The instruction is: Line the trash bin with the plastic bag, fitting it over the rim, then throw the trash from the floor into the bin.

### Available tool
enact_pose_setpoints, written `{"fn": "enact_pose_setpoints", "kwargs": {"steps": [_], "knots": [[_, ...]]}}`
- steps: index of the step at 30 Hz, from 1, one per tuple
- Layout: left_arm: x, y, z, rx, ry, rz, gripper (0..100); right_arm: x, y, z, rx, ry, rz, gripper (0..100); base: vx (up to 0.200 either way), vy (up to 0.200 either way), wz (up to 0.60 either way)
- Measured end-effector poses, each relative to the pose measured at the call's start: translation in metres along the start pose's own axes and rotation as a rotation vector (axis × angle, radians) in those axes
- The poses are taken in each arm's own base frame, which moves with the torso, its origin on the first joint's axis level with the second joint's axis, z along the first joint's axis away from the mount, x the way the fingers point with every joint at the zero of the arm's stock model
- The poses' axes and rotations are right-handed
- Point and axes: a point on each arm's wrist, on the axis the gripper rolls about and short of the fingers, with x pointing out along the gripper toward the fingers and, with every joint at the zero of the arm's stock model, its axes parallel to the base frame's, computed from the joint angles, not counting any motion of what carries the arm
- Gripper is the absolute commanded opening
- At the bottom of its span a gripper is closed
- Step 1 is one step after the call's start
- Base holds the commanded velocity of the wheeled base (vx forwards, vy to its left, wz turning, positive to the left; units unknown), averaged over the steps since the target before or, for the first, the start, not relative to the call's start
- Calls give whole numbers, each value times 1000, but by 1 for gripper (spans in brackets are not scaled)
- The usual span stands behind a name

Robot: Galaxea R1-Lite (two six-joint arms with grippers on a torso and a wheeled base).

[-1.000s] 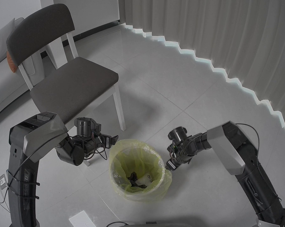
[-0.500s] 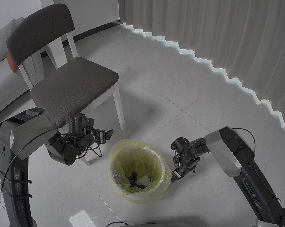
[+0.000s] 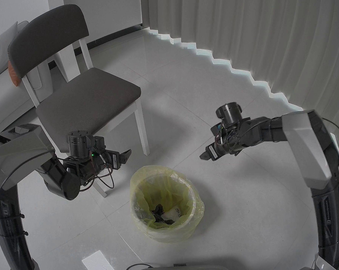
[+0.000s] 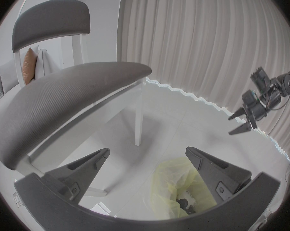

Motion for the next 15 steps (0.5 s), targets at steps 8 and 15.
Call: {"fn": "enact_pose_setpoints", "kwargs": {"steps": [8, 15], "knots": [[-39, -6, 28, -6, -72, -14, 100, -75, -4, 4, -13, -147, -29, 100, 0, 0, 0], [-94, -11, 58, -11, -146, -24, 100, -164, -7, -18, -8, -236, -68, 100, 0, 0, 0]]}}
